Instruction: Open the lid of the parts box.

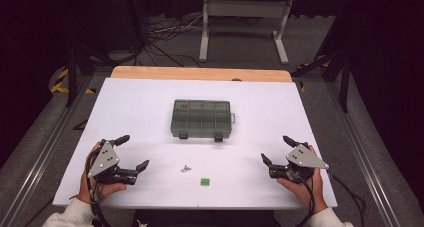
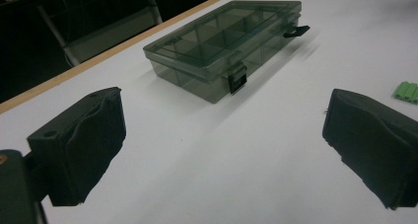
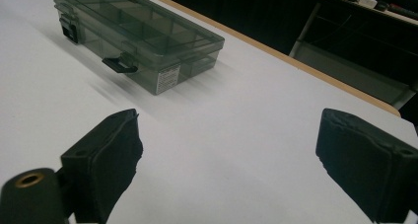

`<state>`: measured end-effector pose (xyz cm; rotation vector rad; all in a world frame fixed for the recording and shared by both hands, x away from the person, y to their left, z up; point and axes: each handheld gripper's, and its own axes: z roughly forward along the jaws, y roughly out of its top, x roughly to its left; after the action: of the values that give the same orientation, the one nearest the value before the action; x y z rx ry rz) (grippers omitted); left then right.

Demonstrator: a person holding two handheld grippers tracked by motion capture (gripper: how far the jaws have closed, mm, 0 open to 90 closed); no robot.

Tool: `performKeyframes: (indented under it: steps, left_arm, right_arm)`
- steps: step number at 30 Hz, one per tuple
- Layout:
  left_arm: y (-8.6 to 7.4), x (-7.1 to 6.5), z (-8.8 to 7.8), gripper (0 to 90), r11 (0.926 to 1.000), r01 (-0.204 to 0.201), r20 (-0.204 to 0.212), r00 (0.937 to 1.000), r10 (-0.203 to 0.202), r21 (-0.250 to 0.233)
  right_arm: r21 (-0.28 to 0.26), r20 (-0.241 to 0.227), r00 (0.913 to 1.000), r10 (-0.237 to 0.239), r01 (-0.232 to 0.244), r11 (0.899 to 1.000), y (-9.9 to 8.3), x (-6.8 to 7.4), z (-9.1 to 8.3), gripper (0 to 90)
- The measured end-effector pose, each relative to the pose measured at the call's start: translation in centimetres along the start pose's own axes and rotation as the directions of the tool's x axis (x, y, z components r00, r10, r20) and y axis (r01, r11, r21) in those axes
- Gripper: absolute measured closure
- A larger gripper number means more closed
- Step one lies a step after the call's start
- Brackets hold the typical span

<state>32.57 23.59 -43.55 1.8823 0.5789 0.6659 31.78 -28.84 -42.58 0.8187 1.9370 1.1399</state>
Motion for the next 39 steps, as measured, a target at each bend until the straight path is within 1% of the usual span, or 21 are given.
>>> performKeyframes:
  steps: [4, 5, 7, 11, 13, 14, 16, 18, 21, 23, 26, 27, 28, 29, 31, 32, 33, 35, 36, 38, 39]
  left_arm:
    - [-0.1, 0.0, 0.1, 4.5, 0.9999, 0.011, 0.001, 0.9999, -0.011, 0.006]
    - [-0.1, -0.1, 0.2, 4.5, 0.9999, 0.008, -0.001, 1.0, -0.008, 0.015]
    - [-0.1, -0.1, 0.4, 4.6, 0.9997, 0.009, 0.008, 0.9999, -0.01, 0.025]
    - [-0.1, -0.2, 0.7, 5.6, 0.9991, 0.007, 0.022, 0.9997, -0.008, 0.043]
    - [0.0, -0.2, 1.1, 6.0, 0.9984, -0.002, 0.022, 0.9998, 0.001, 0.056]
    - [0.0, -0.2, 1.3, 6.5, 0.998, -0.01, 0.029, 0.9995, 0.009, 0.063]
    - [0.1, -0.1, 1.8, 7.6, 0.9968, -0.018, 0.04, 0.9991, 0.015, 0.077]
    - [0.2, -0.1, 2.3, 8.5, 0.9959, -0.018, 0.046, 0.9989, 0.014, 0.088]
    - [0.4, 0.0, 3.0, 9.2, 0.994, -0.034, 0.049, 0.9984, 0.029, 0.104]
    - [0.5, 0.1, 3.5, 9.7, 0.9928, -0.031, 0.058, 0.998, 0.024, 0.116]
    - [0.7, 0.2, 4.0, 10.4, 0.9907, -0.038, 0.058, 0.9978, 0.03, 0.131]
    - [0.8, 0.3, 4.2, 10.6, 0.9909, -0.027, 0.065, 0.9977, 0.019, 0.132]
    - [1.0, 0.5, 4.6, 11.7, 0.9898, -0.029, 0.063, 0.9978, 0.02, 0.14]
    - [1.0, 0.5, 4.6, 11.7, 0.9898, -0.029, 0.063, 0.9978, 0.02, 0.14]
    - [1.3, 0.7, 5.2, 12.1, 0.9894, -0.023, 0.071, 0.9974, 0.013, 0.143]
    - [1.5, 0.7, 5.5, 12.6, 0.9886, -0.022, 0.07, 0.9975, 0.012, 0.149]
    - [1.6, 0.8, 5.8, 14.3, 0.9869, -0.026, 0.07, 0.9974, 0.015, 0.159]
    - [1.9, 1.0, 6.4, 14.8, 0.9862, -0.026, 0.073, 0.9972, 0.014, 0.164]
    - [2.1, 1.2, 7.0, 16.1, 0.9839, -0.019, 0.075, 0.9972, 0.005, 0.178]
    - [2.4, 1.4, 7.8, 18.3, 0.9822, -0.016, 0.089, 0.996, -0.001, 0.187]
    - [2.6, 1.5, 8.2, 22.6, 0.9793, -0.016, 0.089, 0.996, -0.002, 0.202]
  right_arm:
    - [-0.005, -0.002, 1.0, 0.002, -0.002, 1.0, 0.1, -0.1, 0.1, 10.5]
    - [-0.001, -0.003, 1.0, 0.004, -0.004, 1.0, 0.1, -0.1, 0.1, 10.5]
    - [-0.006, -0.007, 0.9999, 0.009, -0.009, 1.0, 0.2, -0.1, 0.3, 10.5]
    - [0.001, -0.009, 0.9999, 0.007, -0.007, 1.0, 0.2, 0.0, 0.5, 10.5]
    - [0.008, -0.01, 0.9999, 0.009, -0.009, 1.0, 0.3, -0.1, 0.9, 10.5]
    - [0.012, -0.019, 0.9997, 0.014, -0.013, 1.0, 0.3, -0.1, 1.2, 10.5]
    - [0.027, -0.017, 0.9998, 0.003, -0.003, 1.0, 0.3, 0.0, 1.5, 10.6]
    - [0.031, -0.029, 0.9995, 0.01, -0.009, 0.999, 0.3, 0.0, 1.7, 10.6]
    - [0.045, -0.034, 0.9994, 0.009, -0.007, 0.999, 0.3, 0.1, 2.1, 10.7]
    - [0.056, -0.042, 0.9991, 0.008, -0.006, 0.998, 0.4, 0.1, 2.5, 11.3]
    - [0.057, -0.051, 0.9986, 0.018, -0.015, 0.998, 0.6, 0.0, 2.9, 11.7]
    - [0.06, -0.055, 0.9983, 0.019, -0.015, 0.998, 0.8, 0.0, 3.2, 12.1]
    - [0.066, -0.062, 0.9979, 0.017, -0.013, 0.998, 1.0, 0.0, 3.8, 12.6]
    - [0.066, -0.062, 0.9979, 0.017, -0.013, 0.998, 1.0, 0.0, 3.8, 12.6]
    - [0.078, -0.078, 0.9968, 0.016, -0.01, 0.997, 1.3, 0.0, 4.5, 13.2]
    - [0.082, -0.082, 0.9965, 0.015, -0.008, 0.997, 1.4, 0.0, 4.8, 13.5]
    - [0.094, -0.102, 0.9946, 0.019, -0.009, 0.996, 1.7, 0.1, 5.4, 14.4]
    - [0.095, -0.105, 0.9943, 0.017, -0.007, 0.995, 1.9, 0.1, 5.6, 14.8]
    - [0.098, -0.11, 0.9937, 0.021, -0.01, 0.995, 2.1, 0.1, 5.9, 15.6]
    - [0.105, -0.135, 0.9906, 0.026, -0.012, 0.994, 2.7, 0.1, 6.8, 17.5]
    - [0.114, -0.156, 0.9873, 0.033, -0.015, 0.993, 3.2, 0.2, 7.7, 19.9]
